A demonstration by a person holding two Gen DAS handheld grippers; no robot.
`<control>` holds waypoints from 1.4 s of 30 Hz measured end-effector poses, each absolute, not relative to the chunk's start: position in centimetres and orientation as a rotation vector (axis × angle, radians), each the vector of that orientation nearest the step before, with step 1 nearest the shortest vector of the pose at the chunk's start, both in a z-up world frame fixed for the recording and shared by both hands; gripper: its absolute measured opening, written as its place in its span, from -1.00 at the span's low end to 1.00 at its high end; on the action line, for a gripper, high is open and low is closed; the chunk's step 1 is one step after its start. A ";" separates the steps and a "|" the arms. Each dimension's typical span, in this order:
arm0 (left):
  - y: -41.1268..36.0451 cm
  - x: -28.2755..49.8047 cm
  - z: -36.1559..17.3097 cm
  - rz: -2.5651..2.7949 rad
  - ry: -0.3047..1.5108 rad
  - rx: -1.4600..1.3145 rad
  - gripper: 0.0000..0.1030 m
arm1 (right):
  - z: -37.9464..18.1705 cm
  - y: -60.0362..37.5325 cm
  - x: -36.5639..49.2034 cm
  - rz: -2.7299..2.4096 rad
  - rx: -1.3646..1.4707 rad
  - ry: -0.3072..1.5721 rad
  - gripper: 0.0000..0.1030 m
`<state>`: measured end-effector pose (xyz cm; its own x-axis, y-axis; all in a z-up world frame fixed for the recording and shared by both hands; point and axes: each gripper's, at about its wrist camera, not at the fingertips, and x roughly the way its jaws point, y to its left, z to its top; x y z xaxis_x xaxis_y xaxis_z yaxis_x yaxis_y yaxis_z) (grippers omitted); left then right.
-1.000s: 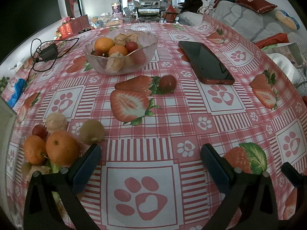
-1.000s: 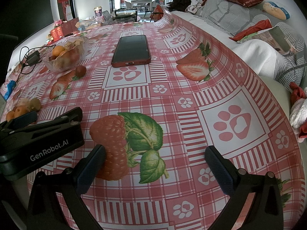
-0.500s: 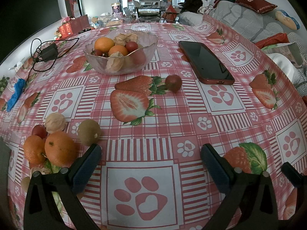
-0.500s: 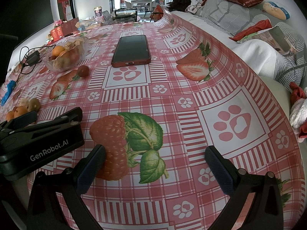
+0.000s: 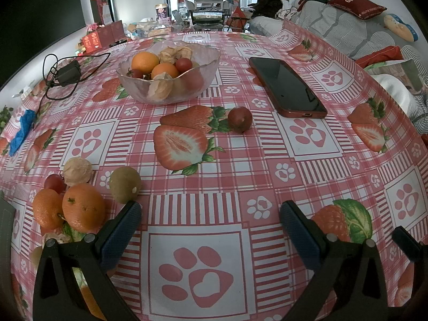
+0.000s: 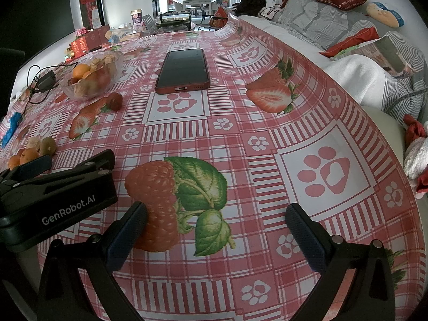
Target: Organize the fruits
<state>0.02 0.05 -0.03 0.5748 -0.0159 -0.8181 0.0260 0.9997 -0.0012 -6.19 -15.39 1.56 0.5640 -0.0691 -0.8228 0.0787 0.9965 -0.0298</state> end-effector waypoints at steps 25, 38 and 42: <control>12.0 -7.9 4.6 -0.088 0.895 0.090 1.00 | 1.6 -15.4 -6.2 -0.087 0.010 0.968 1.00; 16.4 -7.1 0.1 -0.073 0.984 0.070 1.00 | 1.6 -15.1 -5.8 -0.098 0.013 0.981 1.00; 16.4 -6.2 -0.1 -0.056 0.978 0.042 1.00 | 1.9 -14.8 -5.6 -0.146 0.044 1.051 1.00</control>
<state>-6.19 16.36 -0.05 0.5578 -0.0282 -0.8295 0.0664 0.9977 0.0108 -5.64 -14.83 1.91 0.4879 -0.0995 -0.8672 0.1411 0.9894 -0.0341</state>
